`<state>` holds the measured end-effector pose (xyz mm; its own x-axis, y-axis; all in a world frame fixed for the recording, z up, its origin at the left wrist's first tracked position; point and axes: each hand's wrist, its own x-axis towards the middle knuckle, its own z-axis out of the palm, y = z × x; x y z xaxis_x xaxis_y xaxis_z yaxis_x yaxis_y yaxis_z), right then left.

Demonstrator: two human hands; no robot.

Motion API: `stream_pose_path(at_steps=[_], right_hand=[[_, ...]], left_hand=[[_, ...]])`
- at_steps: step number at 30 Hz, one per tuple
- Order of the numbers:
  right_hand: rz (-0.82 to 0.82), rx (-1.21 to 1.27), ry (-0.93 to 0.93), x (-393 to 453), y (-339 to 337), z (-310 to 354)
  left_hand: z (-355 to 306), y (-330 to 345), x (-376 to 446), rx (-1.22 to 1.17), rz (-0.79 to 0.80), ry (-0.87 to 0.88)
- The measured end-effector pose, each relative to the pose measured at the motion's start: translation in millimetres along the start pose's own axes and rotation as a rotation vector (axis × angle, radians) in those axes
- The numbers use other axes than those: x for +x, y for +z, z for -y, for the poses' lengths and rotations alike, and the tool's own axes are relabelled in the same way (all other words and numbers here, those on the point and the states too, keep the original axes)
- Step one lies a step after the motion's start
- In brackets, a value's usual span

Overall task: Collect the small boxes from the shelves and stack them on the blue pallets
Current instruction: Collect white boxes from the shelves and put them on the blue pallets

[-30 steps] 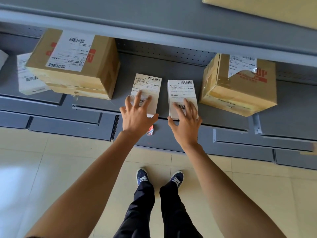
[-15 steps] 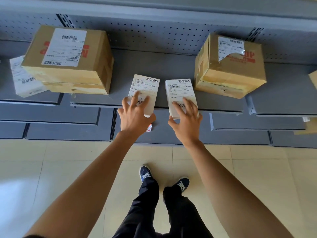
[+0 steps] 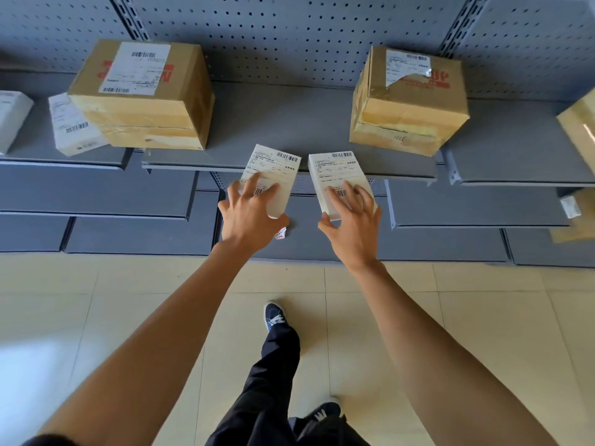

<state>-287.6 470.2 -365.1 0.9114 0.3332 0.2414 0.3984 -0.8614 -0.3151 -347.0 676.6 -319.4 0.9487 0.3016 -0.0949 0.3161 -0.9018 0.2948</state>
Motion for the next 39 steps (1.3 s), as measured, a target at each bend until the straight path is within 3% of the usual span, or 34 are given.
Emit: stream_pose_path(at_steps=[7,14,26,39], right_hand=[[-0.197,0.038,-0.032,-54.5,-77.4,-15.8],[-0.392,-0.006,0.037,-128.0,-173.5,-71.7],[-0.629,-0.155,0.317,-257.2,-306.5,-166.1],[-0.767,-0.341,0.666,-375.4,-381.3,-241.7]], left_hand=[[-53.4,-22.5,-70.1,-0.053,-0.086,0.106],[-138.2,-52.1,-131.0,-0.074,-0.173,0.275],[-315.2,-58.3,-201.5,-0.043,-0.111,0.65],[-473.2,-12.6,-266.6,-0.126,0.018,1.011]])
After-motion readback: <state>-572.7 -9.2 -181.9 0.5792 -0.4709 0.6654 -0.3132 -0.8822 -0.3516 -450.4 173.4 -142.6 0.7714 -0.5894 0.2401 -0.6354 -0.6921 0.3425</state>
